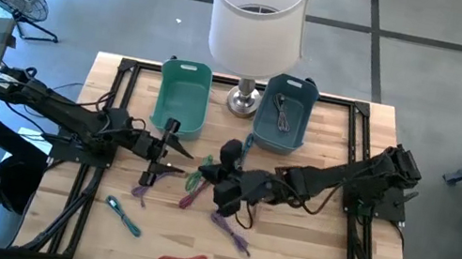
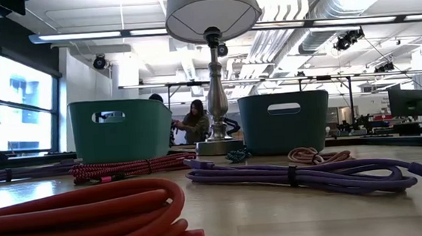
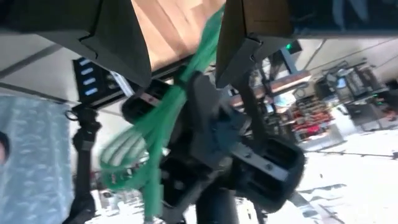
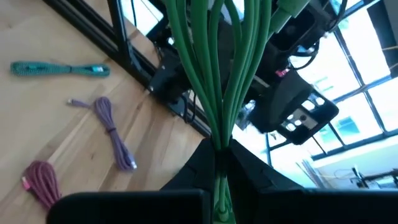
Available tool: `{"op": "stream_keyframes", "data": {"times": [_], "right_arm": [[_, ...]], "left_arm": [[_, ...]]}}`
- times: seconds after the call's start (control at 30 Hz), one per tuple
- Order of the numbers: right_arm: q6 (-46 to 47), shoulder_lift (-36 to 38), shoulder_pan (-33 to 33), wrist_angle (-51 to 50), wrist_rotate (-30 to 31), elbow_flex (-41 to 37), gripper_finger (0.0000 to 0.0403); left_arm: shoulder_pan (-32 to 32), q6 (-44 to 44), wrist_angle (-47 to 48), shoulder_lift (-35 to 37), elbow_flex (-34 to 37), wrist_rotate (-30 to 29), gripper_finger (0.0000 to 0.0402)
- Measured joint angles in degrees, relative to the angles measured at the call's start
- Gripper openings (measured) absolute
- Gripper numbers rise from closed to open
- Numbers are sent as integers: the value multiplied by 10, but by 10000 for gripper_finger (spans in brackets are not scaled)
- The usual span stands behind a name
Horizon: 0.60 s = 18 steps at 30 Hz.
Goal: Pick & Place USB Port
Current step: Put the green charger cable into the green bin
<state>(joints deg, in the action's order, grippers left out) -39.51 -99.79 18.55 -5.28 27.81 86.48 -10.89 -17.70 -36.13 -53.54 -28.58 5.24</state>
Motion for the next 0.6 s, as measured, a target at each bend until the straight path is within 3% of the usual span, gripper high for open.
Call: {"op": "stream_keyframes", "data": {"times": [0.23, 0.6], "right_arm": [[5, 0, -31, 13, -68, 0, 12], [3, -10, -39, 29, -118, 1, 12]], "left_arm": [[0, 0, 11, 0, 0, 14, 176], [0, -20, 16, 0, 0, 1, 176]]}}
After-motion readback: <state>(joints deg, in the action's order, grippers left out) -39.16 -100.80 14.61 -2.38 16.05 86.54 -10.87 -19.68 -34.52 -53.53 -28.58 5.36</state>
